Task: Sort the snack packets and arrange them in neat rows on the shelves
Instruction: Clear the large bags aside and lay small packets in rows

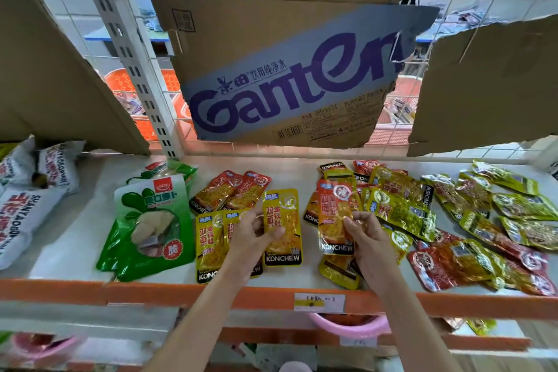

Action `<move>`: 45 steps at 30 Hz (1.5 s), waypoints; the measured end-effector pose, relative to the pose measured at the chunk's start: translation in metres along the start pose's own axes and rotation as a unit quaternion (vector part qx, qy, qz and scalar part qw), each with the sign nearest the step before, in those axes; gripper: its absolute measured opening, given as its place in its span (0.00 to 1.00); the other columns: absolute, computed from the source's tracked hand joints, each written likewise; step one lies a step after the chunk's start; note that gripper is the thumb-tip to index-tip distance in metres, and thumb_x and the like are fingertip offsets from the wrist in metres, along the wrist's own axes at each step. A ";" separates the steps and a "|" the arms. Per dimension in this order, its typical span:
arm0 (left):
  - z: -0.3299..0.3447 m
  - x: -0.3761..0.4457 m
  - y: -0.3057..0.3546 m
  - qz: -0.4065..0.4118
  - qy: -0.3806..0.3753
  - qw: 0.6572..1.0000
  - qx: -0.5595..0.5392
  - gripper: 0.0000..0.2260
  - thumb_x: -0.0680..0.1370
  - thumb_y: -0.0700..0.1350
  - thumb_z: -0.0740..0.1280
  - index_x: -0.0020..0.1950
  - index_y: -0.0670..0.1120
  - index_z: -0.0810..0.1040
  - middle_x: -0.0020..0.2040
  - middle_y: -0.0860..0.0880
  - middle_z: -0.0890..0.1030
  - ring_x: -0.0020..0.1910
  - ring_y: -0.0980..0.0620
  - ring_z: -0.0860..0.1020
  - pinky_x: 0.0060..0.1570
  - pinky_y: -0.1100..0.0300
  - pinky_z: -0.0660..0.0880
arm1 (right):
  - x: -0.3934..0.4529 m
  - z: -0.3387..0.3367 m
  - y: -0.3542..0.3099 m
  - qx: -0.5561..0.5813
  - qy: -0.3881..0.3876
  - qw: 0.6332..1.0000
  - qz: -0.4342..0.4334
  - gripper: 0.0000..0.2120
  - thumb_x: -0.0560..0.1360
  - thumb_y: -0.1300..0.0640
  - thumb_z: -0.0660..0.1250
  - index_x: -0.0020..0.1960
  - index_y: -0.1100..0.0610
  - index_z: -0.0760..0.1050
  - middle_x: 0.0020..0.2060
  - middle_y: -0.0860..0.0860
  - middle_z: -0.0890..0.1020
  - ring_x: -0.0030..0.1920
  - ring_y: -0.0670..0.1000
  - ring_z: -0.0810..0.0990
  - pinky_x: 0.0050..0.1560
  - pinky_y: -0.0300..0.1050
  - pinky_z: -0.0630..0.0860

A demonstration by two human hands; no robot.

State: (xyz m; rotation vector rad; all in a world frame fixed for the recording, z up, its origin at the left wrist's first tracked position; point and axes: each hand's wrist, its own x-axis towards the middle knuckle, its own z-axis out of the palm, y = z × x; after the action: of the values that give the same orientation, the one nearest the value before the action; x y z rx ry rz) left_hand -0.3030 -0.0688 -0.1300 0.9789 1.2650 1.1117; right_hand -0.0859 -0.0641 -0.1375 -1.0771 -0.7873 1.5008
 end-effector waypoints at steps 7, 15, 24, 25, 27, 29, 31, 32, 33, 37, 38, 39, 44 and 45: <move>0.001 0.000 0.000 0.019 -0.010 1.000 0.001 0.21 0.70 0.31 0.70 0.56 0.51 0.72 0.50 0.46 0.82 0.50 0.50 0.80 0.48 0.60 0.77 | -0.006 0.007 -0.007 0.001 -0.004 1.000 -0.002 0.15 0.67 0.61 0.70 0.52 0.58 0.71 0.37 0.52 0.83 0.38 0.49 0.83 0.37 0.45 0.80; 0.001 0.006 0.014 0.051 0.011 0.994 0.091 0.24 0.71 0.36 0.72 0.63 0.49 0.70 0.50 0.53 0.80 0.47 0.58 0.80 0.46 0.70 0.75 | 0.000 0.024 -0.022 -0.137 0.030 0.990 -0.011 0.15 0.74 0.66 0.67 0.57 0.53 0.70 0.41 0.52 0.83 0.39 0.49 0.82 0.34 0.39 0.77; -0.008 0.065 0.048 0.092 0.091 0.922 0.364 0.25 0.73 0.37 0.69 0.69 0.42 0.66 0.60 0.44 0.76 0.54 0.50 0.73 0.48 0.66 0.66 | 0.070 0.076 -0.017 -0.456 0.078 0.883 -0.078 0.14 0.76 0.64 0.64 0.60 0.56 0.69 0.48 0.55 0.79 0.44 0.54 0.76 0.38 0.42 0.68; -0.009 0.067 0.045 0.091 0.073 0.905 0.409 0.25 0.74 0.37 0.67 0.70 0.41 0.65 0.64 0.42 0.73 0.60 0.48 0.71 0.54 0.65 0.65 | 0.074 0.080 -0.013 -0.501 0.072 0.859 -0.080 0.14 0.76 0.64 0.62 0.61 0.58 0.69 0.48 0.56 0.79 0.46 0.55 0.76 0.38 0.42 0.65; -0.011 0.070 0.037 0.079 0.049 0.875 0.476 0.25 0.75 0.39 0.65 0.71 0.40 0.64 0.68 0.40 0.66 0.67 0.44 0.65 0.64 0.62 0.59 | 0.082 0.084 -0.003 -0.583 0.063 0.805 -0.094 0.14 0.76 0.66 0.59 0.61 0.61 0.71 0.52 0.59 0.79 0.53 0.59 0.76 0.43 0.45 0.66; -0.014 0.072 0.033 0.096 0.060 0.834 0.540 0.24 0.74 0.41 0.65 0.69 0.43 0.68 0.67 0.40 0.63 0.68 0.40 0.62 0.67 0.54 0.57 | 0.085 0.087 0.004 -0.647 0.062 0.753 -0.109 0.14 0.76 0.66 0.59 0.61 0.62 0.71 0.57 0.60 0.74 0.60 0.59 0.71 0.53 0.45 0.67; -0.013 0.073 0.036 0.118 0.062 0.791 0.597 0.24 0.71 0.40 0.66 0.68 0.46 0.70 0.68 0.42 0.62 0.67 0.41 0.59 0.69 0.51 0.57 | 0.084 0.087 0.005 -0.672 0.068 0.727 -0.121 0.14 0.77 0.62 0.60 0.61 0.60 0.72 0.62 0.57 0.70 0.64 0.58 0.65 0.60 0.46 0.65; -0.010 0.073 0.038 0.130 0.053 0.781 0.609 0.25 0.71 0.40 0.66 0.68 0.47 0.70 0.68 0.43 0.61 0.68 0.42 0.59 0.70 0.50 0.57 | 0.082 0.086 0.003 -0.673 0.078 0.725 -0.124 0.13 0.77 0.60 0.61 0.61 0.58 0.73 0.63 0.56 0.69 0.65 0.57 0.64 0.62 0.47 0.65; -0.007 0.073 0.040 0.143 0.042 0.780 0.607 0.24 0.72 0.40 0.66 0.68 0.48 0.69 0.69 0.44 0.61 0.68 0.43 0.59 0.70 0.50 0.57 | 0.079 0.085 0.001 -0.670 0.093 0.725 -0.129 0.13 0.77 0.59 0.62 0.61 0.57 0.73 0.63 0.55 0.68 0.65 0.56 0.63 0.63 0.48 0.65; 0.021 0.072 0.045 0.221 -0.038 0.816 0.533 0.16 0.77 0.44 0.62 0.65 0.44 0.71 0.64 0.45 0.67 0.66 0.45 0.63 0.68 0.57 0.56 | 0.067 0.062 -0.012 -0.640 0.201 0.722 -0.170 0.15 0.74 0.58 0.66 0.59 0.60 0.73 0.57 0.59 0.72 0.59 0.60 0.67 0.60 0.51 0.66; 0.031 0.071 0.041 0.223 -0.060 0.831 0.506 0.15 0.77 0.44 0.62 0.64 0.43 0.72 0.63 0.44 0.69 0.65 0.45 0.65 0.66 0.58 0.58 | 0.065 0.052 -0.015 -0.647 0.218 0.715 -0.151 0.17 0.73 0.56 0.67 0.60 0.61 0.72 0.57 0.59 0.71 0.59 0.60 0.67 0.61 0.52 0.66; 0.040 0.070 0.037 0.215 -0.077 0.844 0.485 0.15 0.77 0.44 0.63 0.62 0.42 0.73 0.62 0.44 0.70 0.64 0.45 0.67 0.64 0.59 0.60 | 0.064 0.041 -0.019 -0.661 0.224 0.706 -0.119 0.21 0.73 0.52 0.68 0.61 0.61 0.70 0.57 0.59 0.71 0.59 0.60 0.67 0.61 0.51 0.66; 0.078 0.069 0.021 0.088 -0.105 0.835 0.533 0.23 0.77 0.51 0.63 0.68 0.42 0.64 0.69 0.43 0.61 0.70 0.43 0.61 0.68 0.53 0.59 | 0.068 0.007 -0.038 -0.704 0.165 0.691 -0.022 0.31 0.71 0.44 0.69 0.65 0.62 0.65 0.58 0.58 0.71 0.60 0.58 0.69 0.59 0.47 0.67; 0.084 0.069 0.021 0.077 -0.098 0.829 0.546 0.26 0.76 0.53 0.64 0.69 0.42 0.63 0.69 0.42 0.60 0.70 0.43 0.60 0.69 0.53 0.58 | 0.068 0.004 -0.042 -0.690 0.151 0.708 -0.005 0.30 0.71 0.44 0.70 0.63 0.62 0.66 0.57 0.58 0.72 0.59 0.57 0.70 0.56 0.46 0.68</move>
State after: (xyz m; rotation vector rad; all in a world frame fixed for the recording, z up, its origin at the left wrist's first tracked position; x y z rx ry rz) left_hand -0.2229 0.0065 -0.1178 2.0055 1.6724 0.2735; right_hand -0.0751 0.0112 -0.1131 -2.2907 -1.7237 0.4289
